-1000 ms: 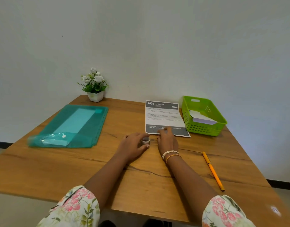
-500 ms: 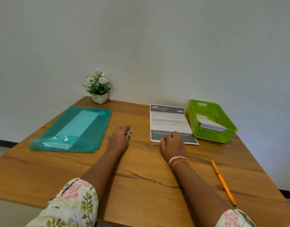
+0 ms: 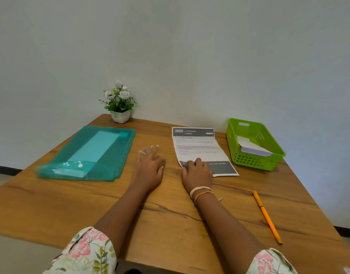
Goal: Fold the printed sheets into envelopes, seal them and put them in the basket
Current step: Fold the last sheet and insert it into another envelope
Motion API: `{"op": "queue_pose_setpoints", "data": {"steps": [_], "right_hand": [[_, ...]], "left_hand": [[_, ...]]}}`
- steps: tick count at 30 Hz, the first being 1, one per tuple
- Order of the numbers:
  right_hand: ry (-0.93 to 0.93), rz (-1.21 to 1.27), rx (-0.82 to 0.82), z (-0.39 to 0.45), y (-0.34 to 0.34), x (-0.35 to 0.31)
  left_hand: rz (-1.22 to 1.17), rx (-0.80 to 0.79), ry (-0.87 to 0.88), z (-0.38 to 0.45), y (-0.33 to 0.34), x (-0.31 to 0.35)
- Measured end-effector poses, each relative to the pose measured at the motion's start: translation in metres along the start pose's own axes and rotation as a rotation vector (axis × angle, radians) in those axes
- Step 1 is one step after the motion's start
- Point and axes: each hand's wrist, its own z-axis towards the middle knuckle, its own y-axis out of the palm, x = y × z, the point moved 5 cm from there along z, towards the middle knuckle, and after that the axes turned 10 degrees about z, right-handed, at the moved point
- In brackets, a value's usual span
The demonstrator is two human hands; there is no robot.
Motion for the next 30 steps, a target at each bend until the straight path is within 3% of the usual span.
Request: {"op": "queue_pose_setpoints", "data": {"steps": [6,16,19,23,26,30], "right_hand": [[-0.026,0.148,0.118,-0.035,-0.021,0.004],[0.097,0.457,0.26,-0.09,-0.075,0.048],[0.071,0.469,0.175,-0.098,-0.08,0.053],[-0.02,0.436,-0.072,-0.102,-0.077,0.055],[-0.016,0.319,-0.253,-0.1,-0.081,0.049],[0.042,0.253,-0.227,-0.086,-0.086,0.033]], "left_hand": [[-0.275,-0.13,-0.055,-0.033,-0.011,0.002],[-0.596,-0.037,-0.286,-0.067,-0.041,-0.006],[-0.728,-0.006,-0.415,-0.074,-0.049,-0.008],[-0.881,0.105,-0.522,-0.082,-0.063,-0.012],[-0.781,0.111,-0.481,-0.087,-0.064,-0.013],[-0.532,0.106,-0.393,-0.085,-0.059,-0.01]]}}
